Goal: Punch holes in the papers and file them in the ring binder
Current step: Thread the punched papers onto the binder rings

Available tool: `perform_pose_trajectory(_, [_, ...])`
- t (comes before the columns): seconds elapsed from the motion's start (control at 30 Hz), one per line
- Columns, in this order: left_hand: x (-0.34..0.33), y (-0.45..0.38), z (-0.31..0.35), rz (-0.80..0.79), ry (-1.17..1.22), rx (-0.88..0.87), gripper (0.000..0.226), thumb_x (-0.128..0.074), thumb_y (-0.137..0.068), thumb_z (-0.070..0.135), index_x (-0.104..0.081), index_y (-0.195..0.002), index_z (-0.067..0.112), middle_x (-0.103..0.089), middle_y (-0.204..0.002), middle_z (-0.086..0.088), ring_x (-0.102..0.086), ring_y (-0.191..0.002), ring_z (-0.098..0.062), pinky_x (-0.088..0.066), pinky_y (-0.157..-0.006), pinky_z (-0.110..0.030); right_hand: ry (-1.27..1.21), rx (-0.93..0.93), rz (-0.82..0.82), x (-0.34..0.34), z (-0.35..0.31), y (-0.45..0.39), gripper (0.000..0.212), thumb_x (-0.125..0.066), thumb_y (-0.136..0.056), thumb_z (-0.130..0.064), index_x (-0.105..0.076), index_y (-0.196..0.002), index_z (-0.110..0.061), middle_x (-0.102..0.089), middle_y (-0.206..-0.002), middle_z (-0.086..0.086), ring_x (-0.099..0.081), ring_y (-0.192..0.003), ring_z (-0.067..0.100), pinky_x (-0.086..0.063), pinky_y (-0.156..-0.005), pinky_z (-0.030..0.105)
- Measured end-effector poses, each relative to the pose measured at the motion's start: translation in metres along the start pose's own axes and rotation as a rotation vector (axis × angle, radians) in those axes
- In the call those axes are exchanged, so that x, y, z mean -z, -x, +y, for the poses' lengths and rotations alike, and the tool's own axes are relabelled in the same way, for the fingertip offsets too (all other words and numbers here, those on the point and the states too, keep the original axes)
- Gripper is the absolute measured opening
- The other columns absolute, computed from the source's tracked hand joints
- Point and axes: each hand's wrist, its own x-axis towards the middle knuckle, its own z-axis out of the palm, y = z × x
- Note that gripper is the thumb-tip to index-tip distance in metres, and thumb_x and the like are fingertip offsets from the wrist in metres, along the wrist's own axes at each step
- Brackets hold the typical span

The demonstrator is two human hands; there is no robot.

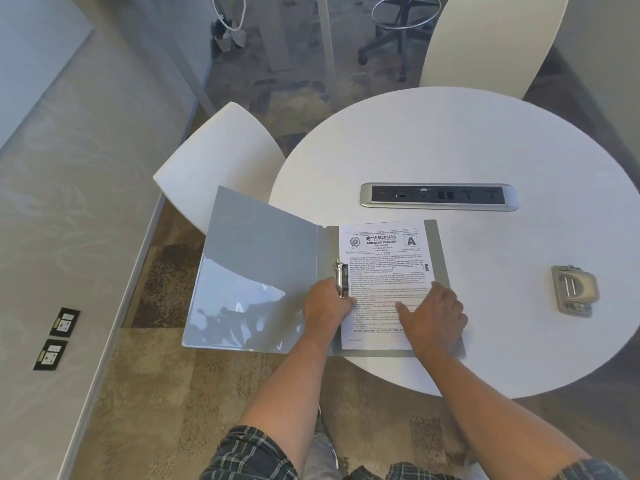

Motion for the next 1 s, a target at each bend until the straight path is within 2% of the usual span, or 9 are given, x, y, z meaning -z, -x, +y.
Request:
perform_pose_trajectory(0.17, [-0.007, -0.001, 0.012, 0.022, -0.265, -0.036, 0.048, -0.075, -0.085, 0.04, -0.055, -0.122, 0.017, -0.066, -0.108, -0.004, -0.067, -0.098, -0.025, -0.055, -0.082, -0.04, -0.069, -0.107, -0.01, 0.001, 0.001, 0.004, 0.084, -0.082, -0.075, -0.05, -0.042, -0.134, -0.007, -0.053, -0.129, 0.019, -0.051, -0.118, 0.038, -0.042, -0.1, 0.049])
perform_pose_trajectory(0.33, [-0.008, -0.001, 0.02, -0.015, -0.324, -0.006, 0.047, -0.069, -0.086, 0.03, -0.05, -0.127, 0.016, -0.065, -0.107, -0.004, -0.067, -0.098, -0.027, -0.047, -0.084, -0.04, -0.075, -0.136, -0.061, 0.001, -0.003, -0.004, 0.083, -0.082, -0.075, -0.047, -0.041, -0.134, -0.005, -0.054, -0.126, 0.02, -0.052, -0.115, 0.039, -0.042, -0.101, 0.049])
perform_pose_trajectory(0.43, [-0.006, -0.001, 0.026, -0.02, -0.334, -0.017, 0.047, -0.065, -0.086, 0.028, -0.047, -0.128, 0.016, -0.065, -0.102, -0.003, -0.067, -0.094, -0.026, -0.041, -0.078, -0.038, -0.137, -0.184, -0.092, 0.002, -0.003, -0.011, 0.08, -0.082, -0.073, -0.045, -0.042, -0.131, -0.006, -0.058, -0.125, 0.019, -0.055, -0.115, 0.039, -0.043, -0.101, 0.05])
perform_pose_trajectory(0.6, [-0.003, 0.0, 0.032, -0.018, -0.364, -0.064, 0.06, -0.058, -0.086, 0.024, -0.034, -0.141, 0.017, -0.066, -0.092, -0.002, -0.065, -0.083, -0.026, -0.045, -0.091, -0.044, -0.036, -0.182, -0.051, 0.001, -0.004, -0.004, 0.079, -0.079, -0.075, -0.048, -0.042, -0.132, -0.007, -0.055, -0.125, 0.017, -0.053, -0.113, 0.037, -0.043, -0.098, 0.047])
perform_pose_trajectory(0.73, [0.0, 0.0, 0.03, -0.03, -0.44, -0.159, 0.067, -0.053, -0.087, 0.015, -0.029, -0.148, 0.024, -0.059, -0.082, -0.001, -0.054, -0.071, -0.025, -0.043, -0.082, -0.04, -0.033, -0.166, -0.021, -0.004, -0.007, 0.007, 0.077, -0.078, -0.08, -0.045, -0.038, -0.134, -0.007, -0.052, -0.128, 0.019, -0.052, -0.115, 0.037, -0.043, -0.098, 0.046])
perform_pose_trajectory(0.8, [0.002, 0.002, 0.029, -0.059, -0.482, -0.211, 0.057, -0.052, -0.088, 0.011, -0.04, -0.143, 0.022, -0.06, -0.083, -0.003, -0.055, -0.073, -0.025, -0.043, -0.08, -0.038, -0.054, -0.161, -0.039, -0.003, -0.008, 0.006, 0.076, -0.078, -0.081, -0.04, -0.037, -0.136, -0.006, -0.052, -0.128, 0.02, -0.052, -0.115, 0.038, -0.043, -0.099, 0.045])
perform_pose_trajectory(0.9, [0.006, 0.005, 0.031, -0.103, -0.584, -0.252, 0.027, -0.05, -0.094, 0.012, -0.063, -0.117, 0.014, -0.069, -0.095, -0.005, -0.062, -0.079, -0.024, -0.044, -0.079, -0.036, -0.087, -0.156, -0.058, 0.002, -0.008, 0.002, 0.07, -0.076, -0.082, -0.034, -0.039, -0.134, -0.005, -0.054, -0.126, 0.02, -0.053, -0.113, 0.037, -0.045, -0.098, 0.044])
perform_pose_trajectory(0.97, [0.007, 0.007, 0.032, -0.112, -0.672, -0.286, 0.02, -0.051, -0.095, 0.011, -0.069, -0.105, 0.014, -0.071, -0.094, -0.004, -0.059, -0.074, -0.022, -0.044, -0.082, -0.037, -0.105, -0.16, -0.063, 0.002, -0.007, -0.001, 0.064, -0.075, -0.083, -0.032, -0.041, -0.131, -0.005, -0.055, -0.124, 0.019, -0.056, -0.111, 0.037, -0.046, -0.096, 0.044])
perform_pose_trajectory(1.0, [0.007, 0.008, 0.032, -0.11, -0.723, -0.317, 0.019, -0.052, -0.095, 0.01, -0.069, -0.102, 0.014, -0.071, -0.092, -0.003, -0.061, -0.075, -0.022, -0.045, -0.089, -0.039, -0.108, -0.159, -0.068, 0.002, -0.007, 0.0, 0.062, -0.073, -0.084, -0.032, -0.042, -0.129, -0.005, -0.057, -0.123, 0.018, -0.057, -0.11, 0.036, -0.048, -0.095, 0.044])
